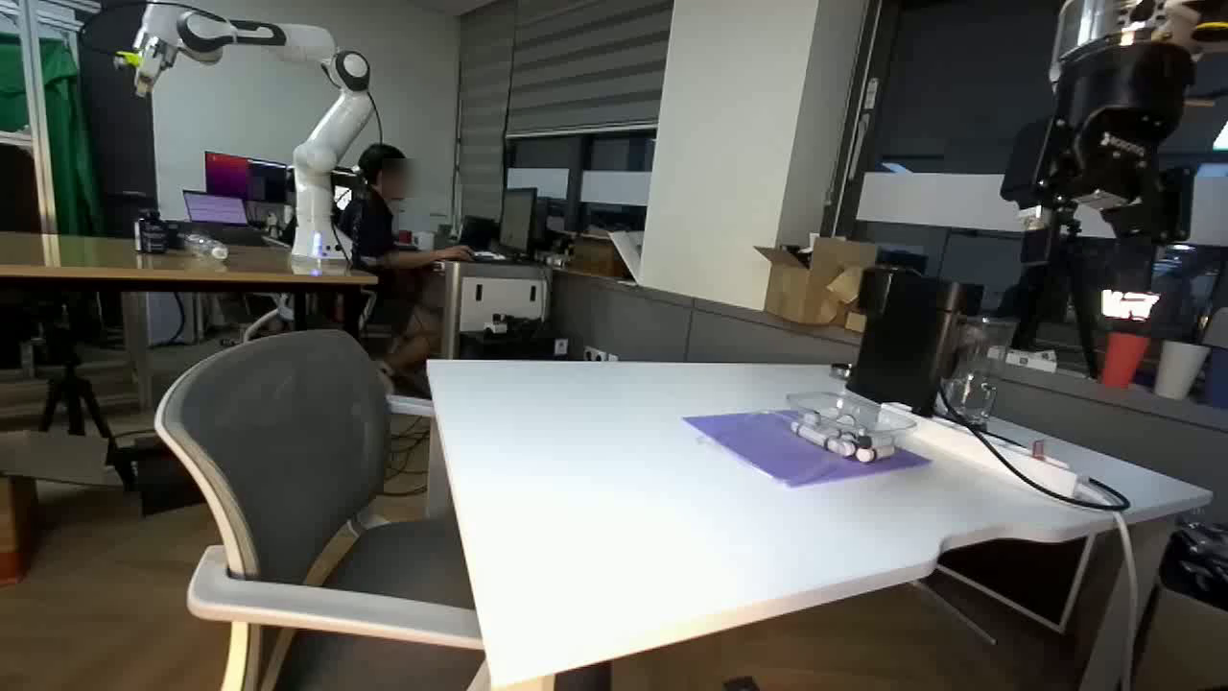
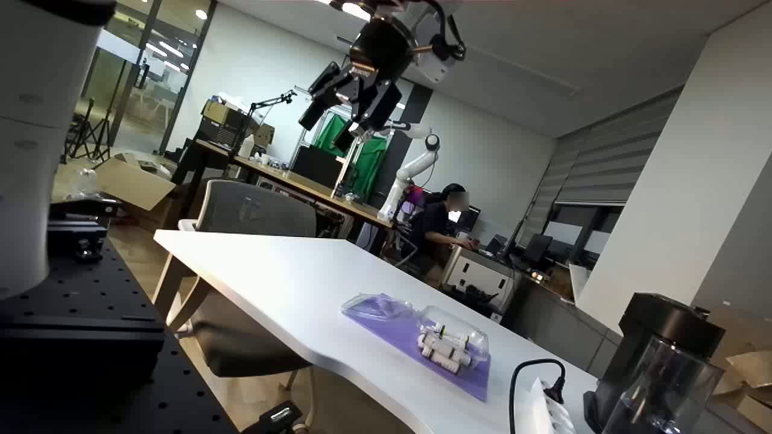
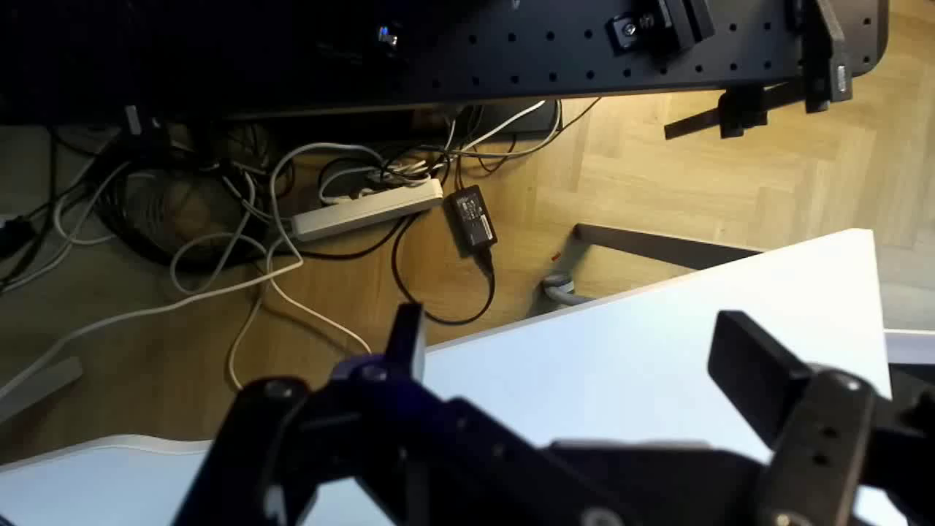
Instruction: Remove two bottles from the clear box and put them on the table
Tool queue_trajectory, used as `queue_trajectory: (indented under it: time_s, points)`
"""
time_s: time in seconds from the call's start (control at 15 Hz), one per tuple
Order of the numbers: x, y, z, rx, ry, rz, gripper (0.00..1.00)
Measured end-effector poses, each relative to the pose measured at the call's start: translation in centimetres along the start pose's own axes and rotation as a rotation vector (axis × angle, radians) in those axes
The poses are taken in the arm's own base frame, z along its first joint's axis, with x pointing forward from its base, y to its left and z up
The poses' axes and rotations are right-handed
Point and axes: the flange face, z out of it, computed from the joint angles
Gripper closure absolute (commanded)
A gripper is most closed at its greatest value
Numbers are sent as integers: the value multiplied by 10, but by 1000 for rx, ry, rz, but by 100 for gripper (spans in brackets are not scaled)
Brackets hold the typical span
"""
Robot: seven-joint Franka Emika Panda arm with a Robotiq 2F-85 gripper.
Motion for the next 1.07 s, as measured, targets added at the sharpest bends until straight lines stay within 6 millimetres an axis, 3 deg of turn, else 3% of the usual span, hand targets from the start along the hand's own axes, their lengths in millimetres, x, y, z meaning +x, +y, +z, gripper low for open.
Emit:
queue_trajectory:
  time_s: [0.8,1.07]
  points:
    - [2,2,-1,-2,16,4,0]
    - [18,24,-1,-133,13,-90,0]
